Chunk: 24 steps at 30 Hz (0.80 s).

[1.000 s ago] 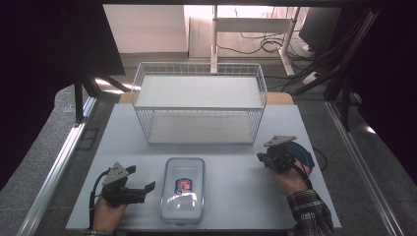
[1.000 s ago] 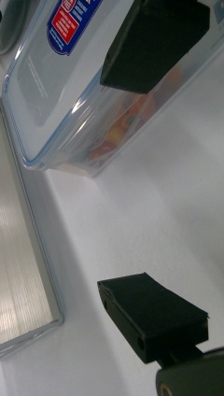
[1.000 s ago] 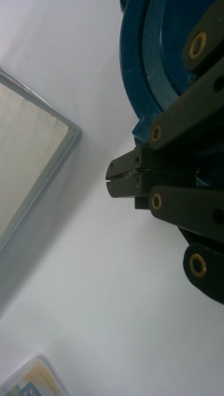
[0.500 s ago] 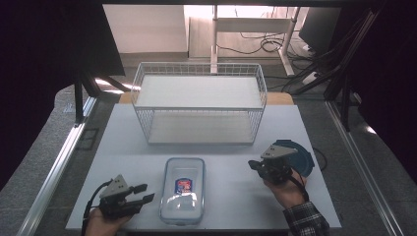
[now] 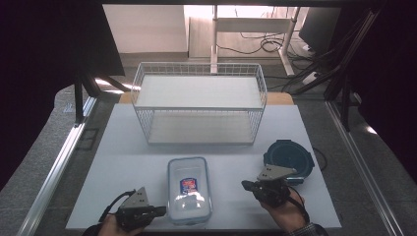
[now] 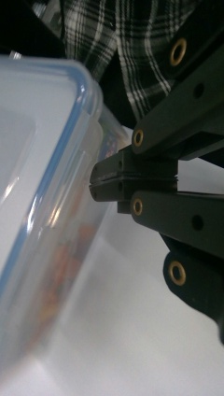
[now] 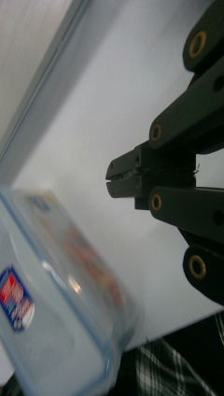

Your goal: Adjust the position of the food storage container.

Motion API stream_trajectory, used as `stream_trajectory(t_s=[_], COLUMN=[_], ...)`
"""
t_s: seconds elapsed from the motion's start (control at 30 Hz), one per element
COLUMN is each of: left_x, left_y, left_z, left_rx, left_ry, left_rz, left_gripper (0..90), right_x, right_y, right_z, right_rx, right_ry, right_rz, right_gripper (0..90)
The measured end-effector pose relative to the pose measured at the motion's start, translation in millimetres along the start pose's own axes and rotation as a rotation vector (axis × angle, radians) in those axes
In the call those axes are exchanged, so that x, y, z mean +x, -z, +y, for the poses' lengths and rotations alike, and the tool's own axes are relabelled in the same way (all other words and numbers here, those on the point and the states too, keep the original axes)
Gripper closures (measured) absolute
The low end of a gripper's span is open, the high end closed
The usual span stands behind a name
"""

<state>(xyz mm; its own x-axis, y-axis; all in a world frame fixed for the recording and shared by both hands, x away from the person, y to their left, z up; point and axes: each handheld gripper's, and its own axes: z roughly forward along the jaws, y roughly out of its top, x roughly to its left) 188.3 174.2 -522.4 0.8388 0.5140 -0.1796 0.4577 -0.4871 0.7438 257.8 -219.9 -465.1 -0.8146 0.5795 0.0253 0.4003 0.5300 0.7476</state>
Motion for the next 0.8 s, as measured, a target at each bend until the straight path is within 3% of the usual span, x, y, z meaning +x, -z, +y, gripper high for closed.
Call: stream_trajectory(t_s=[0.17,0.33,0.4,0.5,0.57,0.6,0.63,0.67,0.7,0.73,0.77,0.8], left_x=[-6.6,-7.9,-4.9,4.8,32.6,42.0,42.0,50.8,68.7,68.7,83.4,89.1], left_y=[-25.0,-41.4,-46.2,-41.2,-27.1,-23.5,-23.5,-21.3,-19.8,-19.8,-24.5,-28.8], left_z=[17.5,30.5,36.4,36.0,32.5,33.8,33.8,36.7,45.6,45.6,55.7,59.8], left_rx=[-0.01,-0.014,0.009,0.055,0.054,0.049,0.049,0.039,0.008,0.008,-0.011,-0.019], left_ry=[-0.009,-0.005,-0.031,-0.036,0.017,0.023,0.023,0.028,0.037,0.037,0.037,0.04], left_rz=[-0.055,-0.065,-0.073,-0.004,0.08,0.115,0.115,0.156,0.199,0.199,0.212,0.2], left_gripper=[90.0,90.0,90.0,90.0,90.0,90.0,90.0,90.0,90.0,89.9,89.9,89.9], right_x=[10.3,18.0,21.8,22.5,24.8,26.2,28.2,28.2,32.7,32.7,35.5,36.5], right_y=[3.5,4.8,3.0,2.9,2.6,1.5,0.0,0.0,-4.2,-4.2,-7.3,-8.7], right_z=[-5.8,-13.0,-18.6,-21.3,-26.4,-28.3,-30.0,-30.0,-32.6,-32.6,-33.0,-32.4], right_rx=[0.014,0.031,0.045,0.055,0.069,0.076,0.086,0.086,0.107,0.107,0.119,0.121], right_ry=[-0.009,-0.017,-0.028,-0.035,-0.046,-0.048,-0.05,-0.05,-0.041,-0.041,-0.038,-0.036], right_rz=[0.035,0.06,0.066,0.065,0.074,0.082,0.091,0.091,0.11,0.11,0.125,0.129], right_gripper=[88.9,88.9,89.0,89.0,89.0,89.0,89.0,89.0,89.0,89.0,89.0,89.0])
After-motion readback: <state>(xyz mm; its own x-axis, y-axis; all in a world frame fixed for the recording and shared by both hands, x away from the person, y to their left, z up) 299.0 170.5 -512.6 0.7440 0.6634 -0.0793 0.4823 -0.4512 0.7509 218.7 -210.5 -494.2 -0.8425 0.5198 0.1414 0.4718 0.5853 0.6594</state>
